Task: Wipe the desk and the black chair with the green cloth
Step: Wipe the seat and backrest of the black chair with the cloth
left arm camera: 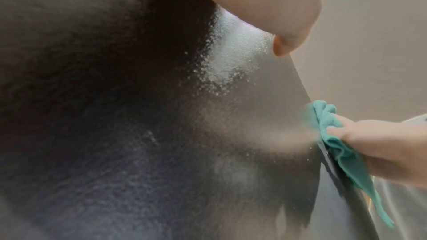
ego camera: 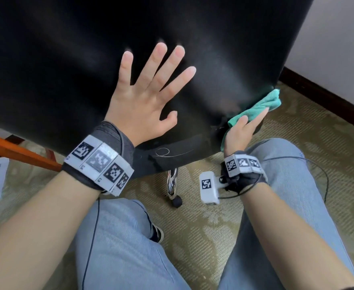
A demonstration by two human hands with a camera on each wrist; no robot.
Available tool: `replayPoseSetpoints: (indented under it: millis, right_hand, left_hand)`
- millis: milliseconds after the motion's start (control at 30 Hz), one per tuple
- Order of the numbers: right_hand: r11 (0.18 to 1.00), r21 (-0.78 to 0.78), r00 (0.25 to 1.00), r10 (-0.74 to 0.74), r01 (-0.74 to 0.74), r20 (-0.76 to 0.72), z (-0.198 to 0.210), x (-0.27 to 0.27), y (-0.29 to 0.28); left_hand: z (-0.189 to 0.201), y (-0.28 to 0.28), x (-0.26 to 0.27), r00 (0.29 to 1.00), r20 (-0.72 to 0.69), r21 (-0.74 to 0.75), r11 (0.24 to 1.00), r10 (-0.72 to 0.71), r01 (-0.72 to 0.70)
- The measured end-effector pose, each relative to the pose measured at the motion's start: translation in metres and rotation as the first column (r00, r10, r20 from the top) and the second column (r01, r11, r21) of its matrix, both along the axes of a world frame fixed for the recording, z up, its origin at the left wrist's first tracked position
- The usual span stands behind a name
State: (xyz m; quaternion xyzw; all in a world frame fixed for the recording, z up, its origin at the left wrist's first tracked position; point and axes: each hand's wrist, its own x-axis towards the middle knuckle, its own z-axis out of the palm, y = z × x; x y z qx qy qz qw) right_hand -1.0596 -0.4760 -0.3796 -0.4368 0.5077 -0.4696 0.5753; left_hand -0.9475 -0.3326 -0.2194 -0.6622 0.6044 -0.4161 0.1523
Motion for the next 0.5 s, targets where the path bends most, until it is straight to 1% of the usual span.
replayPoseSetpoints:
  millis: [100,200,300,367,400,433,500]
  right_hand:
    - [0.991,0.121,0.999,0.051,-0.049,-0.009,-0.011,0.007,0.027]
    - [0.962,0.266,0.998,0.058,-0.063,0.028,-0.016,0.013,0.048]
    - [0.934,0.341,0.994,0.085,-0.103,0.067,-0.013,0.012,0.056]
    - [0.934,0.333,0.991,0.109,-0.128,0.073,-0.007,0.010,0.055]
    - [0.945,0.299,0.991,0.113,-0.130,0.073,-0.002,0.010,0.053]
    - [0.964,0.236,0.992,0.115,-0.126,0.061,0.001,0.010,0.050]
    - [0.990,0.061,0.992,0.128,-0.129,0.019,0.009,0.008,0.041]
  left_hand:
    - [0.000,0.001,-0.001,1.000,0.013,-0.001,1.000,0.009,-0.009]
    - [0.000,0.001,0.000,1.000,0.006,-0.010,1.000,0.006,-0.006]
    - [0.001,0.001,0.000,1.000,0.020,-0.011,1.000,0.014,-0.014]
    - [0.000,0.002,0.000,0.999,0.030,-0.005,1.000,0.024,-0.023]
    - [0.000,0.003,0.000,0.999,0.027,-0.003,1.000,0.025,-0.024]
    - [0.000,0.003,0.001,0.999,0.022,-0.003,1.000,0.024,-0.023]
    - [0.001,0.003,0.000,1.000,0.015,0.000,1.000,0.022,-0.022]
